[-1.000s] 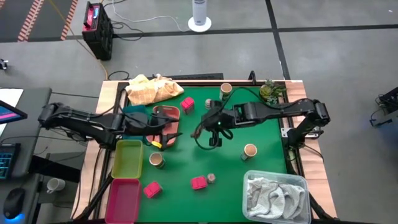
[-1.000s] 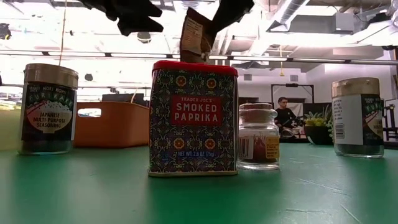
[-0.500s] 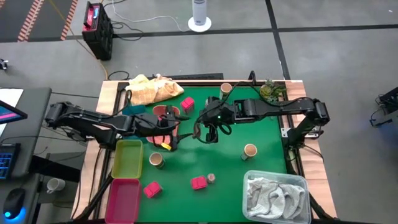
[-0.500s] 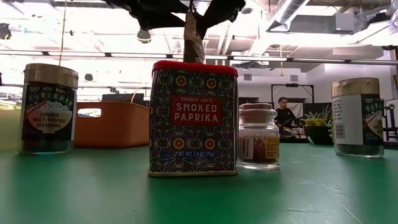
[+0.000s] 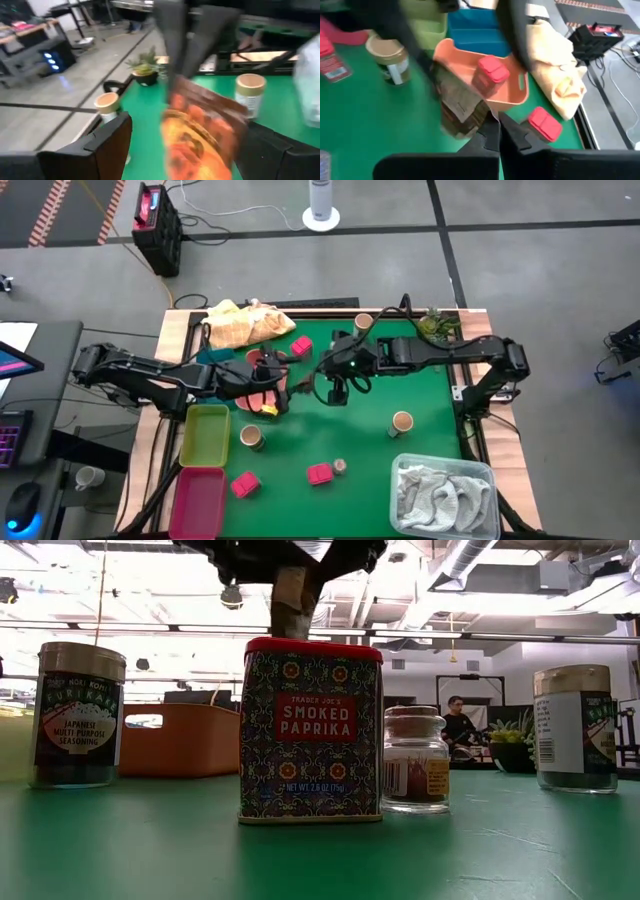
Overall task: Sort spices by type
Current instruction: Put the orange seasoning pack into the blue bin
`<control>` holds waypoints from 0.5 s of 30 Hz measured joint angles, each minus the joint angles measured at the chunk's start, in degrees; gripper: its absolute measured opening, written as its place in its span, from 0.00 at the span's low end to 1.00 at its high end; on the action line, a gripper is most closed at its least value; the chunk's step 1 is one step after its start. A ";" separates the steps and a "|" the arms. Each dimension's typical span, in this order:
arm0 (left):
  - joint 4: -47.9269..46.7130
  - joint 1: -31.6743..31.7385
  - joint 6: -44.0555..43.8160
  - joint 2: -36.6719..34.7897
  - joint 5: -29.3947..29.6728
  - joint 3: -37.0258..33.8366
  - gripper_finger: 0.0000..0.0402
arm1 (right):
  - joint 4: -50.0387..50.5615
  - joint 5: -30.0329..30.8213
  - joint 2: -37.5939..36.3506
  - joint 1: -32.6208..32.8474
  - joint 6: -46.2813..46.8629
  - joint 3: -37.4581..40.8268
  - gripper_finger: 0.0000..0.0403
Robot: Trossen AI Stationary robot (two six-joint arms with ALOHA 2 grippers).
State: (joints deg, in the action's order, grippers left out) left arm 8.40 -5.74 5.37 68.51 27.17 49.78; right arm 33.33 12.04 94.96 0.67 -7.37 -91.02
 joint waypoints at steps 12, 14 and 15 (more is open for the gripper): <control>0.24 -0.02 4.58 0.00 2.20 0.00 0.45 | -0.69 -0.23 0.00 2.40 -0.73 -2.47 0.06; 0.24 -0.04 5.55 -0.03 1.67 0.00 0.29 | -0.77 -0.23 0.00 2.49 -0.83 -2.56 0.08; 0.18 -0.08 6.15 -0.20 1.22 0.00 0.21 | -0.78 -0.24 0.00 2.56 -0.81 -2.58 0.09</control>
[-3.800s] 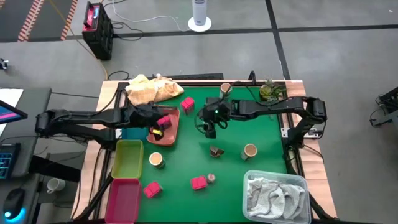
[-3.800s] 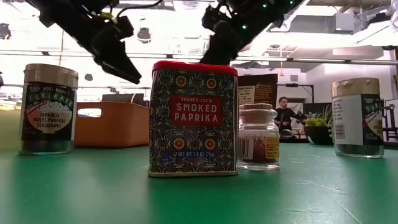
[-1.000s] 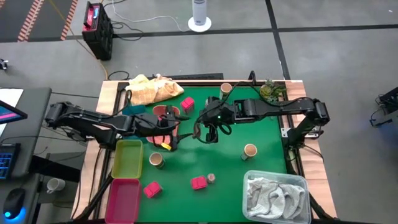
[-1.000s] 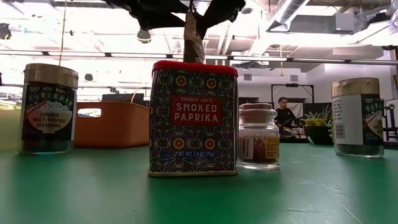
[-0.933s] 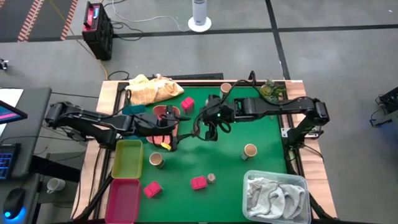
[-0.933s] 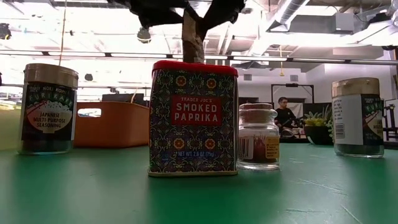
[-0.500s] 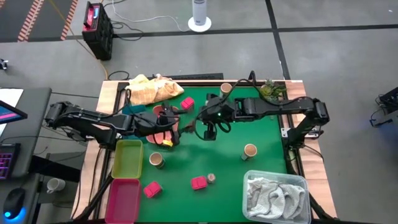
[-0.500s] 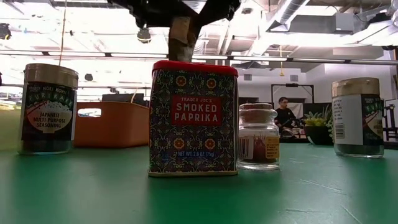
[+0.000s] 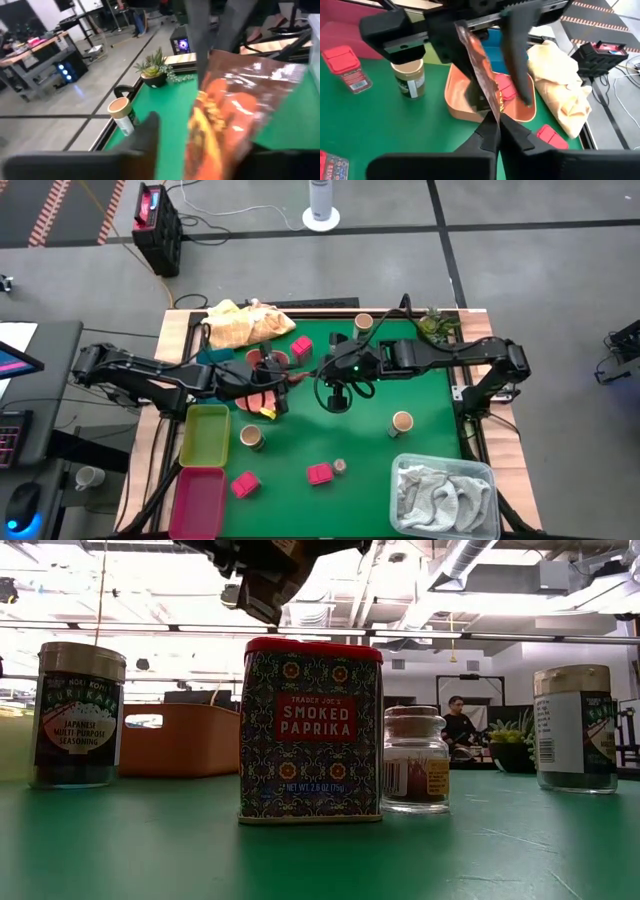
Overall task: Sort spices by type
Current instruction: Put the orange seasoning pack into the blue bin
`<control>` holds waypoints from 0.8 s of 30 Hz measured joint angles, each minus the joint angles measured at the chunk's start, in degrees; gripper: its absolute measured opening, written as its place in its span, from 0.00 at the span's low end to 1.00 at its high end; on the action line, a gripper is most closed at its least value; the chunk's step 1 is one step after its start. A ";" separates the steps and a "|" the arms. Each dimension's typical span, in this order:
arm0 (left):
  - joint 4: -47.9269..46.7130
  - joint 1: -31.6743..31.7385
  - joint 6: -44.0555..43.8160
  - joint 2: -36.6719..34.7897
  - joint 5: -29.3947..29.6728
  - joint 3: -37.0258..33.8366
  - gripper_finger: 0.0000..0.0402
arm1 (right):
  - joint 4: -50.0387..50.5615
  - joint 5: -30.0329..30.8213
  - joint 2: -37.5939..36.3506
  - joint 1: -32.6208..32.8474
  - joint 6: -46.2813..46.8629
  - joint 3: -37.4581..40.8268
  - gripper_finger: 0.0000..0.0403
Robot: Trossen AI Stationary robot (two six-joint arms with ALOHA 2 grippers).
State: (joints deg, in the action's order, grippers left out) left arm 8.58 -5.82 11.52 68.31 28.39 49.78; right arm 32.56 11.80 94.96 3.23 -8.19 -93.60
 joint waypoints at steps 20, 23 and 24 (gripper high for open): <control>-8.32 -0.38 -12.84 -16.88 -2.03 -13.64 0.00 | -0.32 -0.10 -0.02 0.06 2.31 2.69 0.54; -12.80 -0.38 -14.81 -22.64 2.37 -16.40 0.00 | -2.49 -0.10 -0.02 0.06 2.55 4.81 0.56; -14.74 -0.38 -15.39 -24.44 4.03 -17.11 0.00 | -3.71 -0.10 -0.02 0.06 2.58 5.68 0.57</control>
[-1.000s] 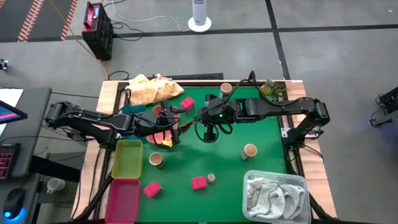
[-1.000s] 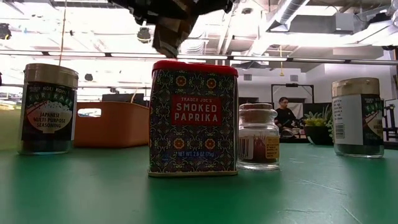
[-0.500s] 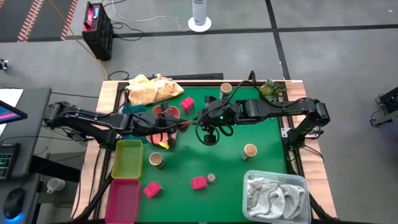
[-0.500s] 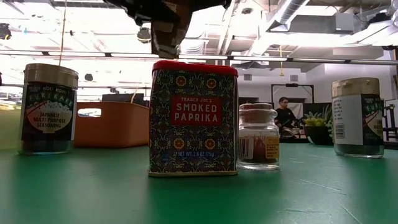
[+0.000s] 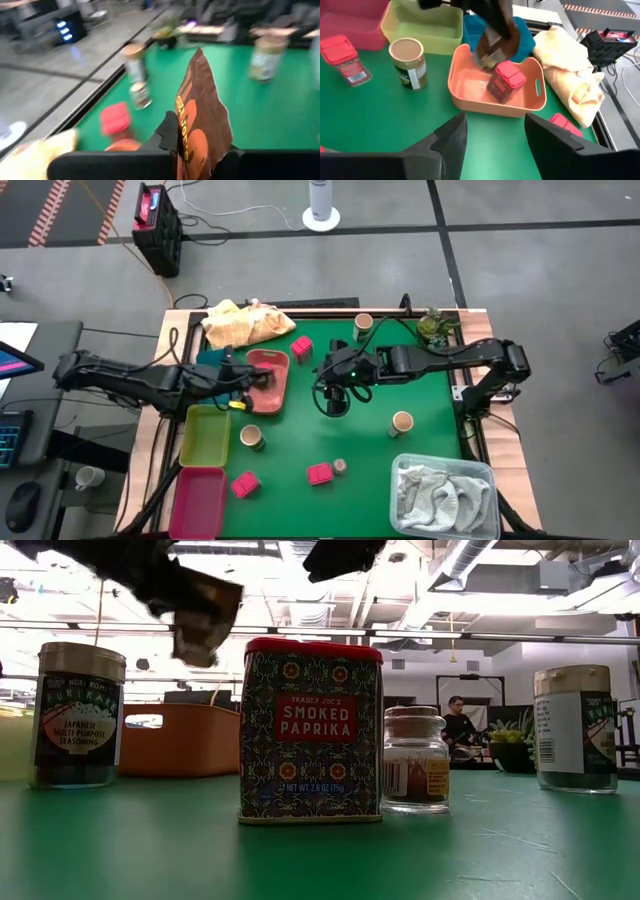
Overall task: Sort spices by type
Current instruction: Put the orange seasoning pack into the blue bin
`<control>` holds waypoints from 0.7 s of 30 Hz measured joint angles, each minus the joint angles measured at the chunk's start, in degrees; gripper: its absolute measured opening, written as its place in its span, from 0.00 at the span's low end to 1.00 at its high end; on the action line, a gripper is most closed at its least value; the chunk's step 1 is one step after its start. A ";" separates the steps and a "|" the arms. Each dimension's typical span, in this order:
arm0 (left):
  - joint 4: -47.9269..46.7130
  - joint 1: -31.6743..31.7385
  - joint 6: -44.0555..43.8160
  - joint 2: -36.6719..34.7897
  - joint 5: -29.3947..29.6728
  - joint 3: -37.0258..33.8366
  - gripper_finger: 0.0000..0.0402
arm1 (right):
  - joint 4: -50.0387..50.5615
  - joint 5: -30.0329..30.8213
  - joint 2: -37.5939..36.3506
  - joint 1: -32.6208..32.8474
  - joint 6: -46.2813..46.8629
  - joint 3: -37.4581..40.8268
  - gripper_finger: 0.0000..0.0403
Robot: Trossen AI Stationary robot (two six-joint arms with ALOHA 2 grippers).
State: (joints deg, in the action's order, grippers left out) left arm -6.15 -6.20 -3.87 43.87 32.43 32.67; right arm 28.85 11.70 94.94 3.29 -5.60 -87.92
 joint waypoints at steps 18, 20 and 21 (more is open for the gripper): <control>-32.84 0.00 -22.05 -9.68 20.22 -3.28 0.00 | -2.09 0.02 0.02 0.50 0.71 1.62 0.57; -35.58 0.02 -25.52 -9.45 20.50 -3.28 0.00 | -2.11 0.01 0.02 0.56 0.77 1.62 0.57; -35.76 0.02 -26.45 -9.38 20.55 -3.28 0.00 | -2.10 0.02 0.02 0.66 0.78 1.62 0.57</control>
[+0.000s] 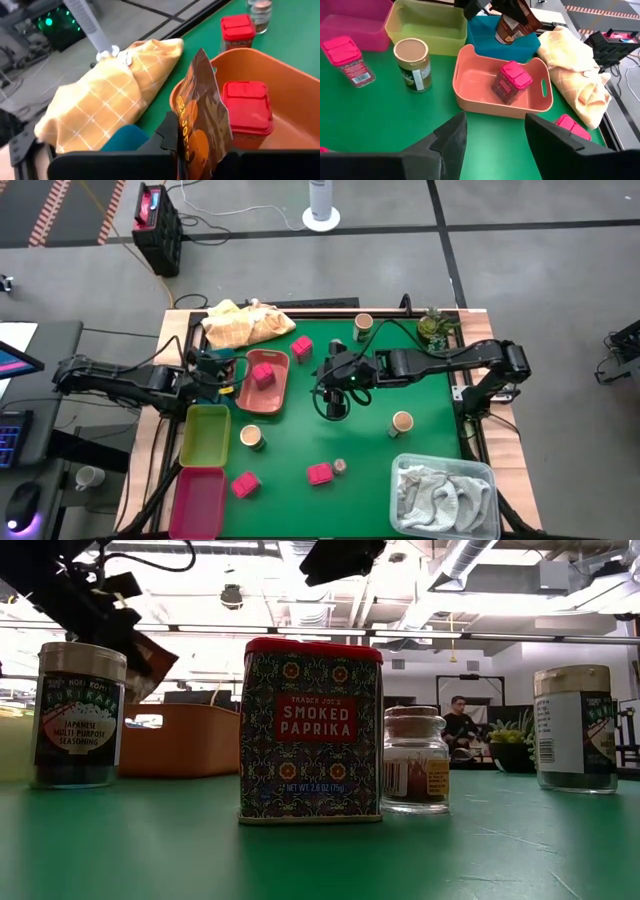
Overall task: Sort spices by type
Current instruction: Put the orange seasoning pack into the blue bin
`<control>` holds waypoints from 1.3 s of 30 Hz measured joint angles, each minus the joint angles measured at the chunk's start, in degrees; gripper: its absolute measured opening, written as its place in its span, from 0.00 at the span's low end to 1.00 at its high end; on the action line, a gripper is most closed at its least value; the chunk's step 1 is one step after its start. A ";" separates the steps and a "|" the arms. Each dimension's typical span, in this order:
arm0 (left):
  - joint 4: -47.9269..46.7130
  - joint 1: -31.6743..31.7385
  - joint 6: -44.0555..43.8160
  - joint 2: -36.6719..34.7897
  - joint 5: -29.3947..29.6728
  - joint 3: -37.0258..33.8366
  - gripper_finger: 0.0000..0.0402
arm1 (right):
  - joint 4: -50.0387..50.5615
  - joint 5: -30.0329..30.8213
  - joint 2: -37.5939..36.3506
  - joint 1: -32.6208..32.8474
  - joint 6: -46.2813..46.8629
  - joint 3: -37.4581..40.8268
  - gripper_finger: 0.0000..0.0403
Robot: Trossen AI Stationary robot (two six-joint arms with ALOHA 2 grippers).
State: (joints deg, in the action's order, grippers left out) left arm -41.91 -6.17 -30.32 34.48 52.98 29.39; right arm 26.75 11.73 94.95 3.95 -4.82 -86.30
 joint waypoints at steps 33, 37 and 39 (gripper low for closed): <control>-6.74 -2.72 -37.29 15.47 7.23 -8.90 0.00 | 0.20 0.39 0.00 6.43 7.47 0.00 0.54; -6.55 -4.81 -40.64 15.45 11.10 -10.70 0.00 | 0.07 0.37 0.00 6.44 8.46 0.00 0.52; -6.56 -5.79 -43.24 15.45 13.36 -11.81 0.00 | -0.44 0.37 0.00 6.66 8.44 0.00 0.51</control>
State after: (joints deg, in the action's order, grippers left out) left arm -48.47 -11.96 -73.55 49.93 66.34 17.57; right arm 26.31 12.10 94.96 10.61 3.62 -86.30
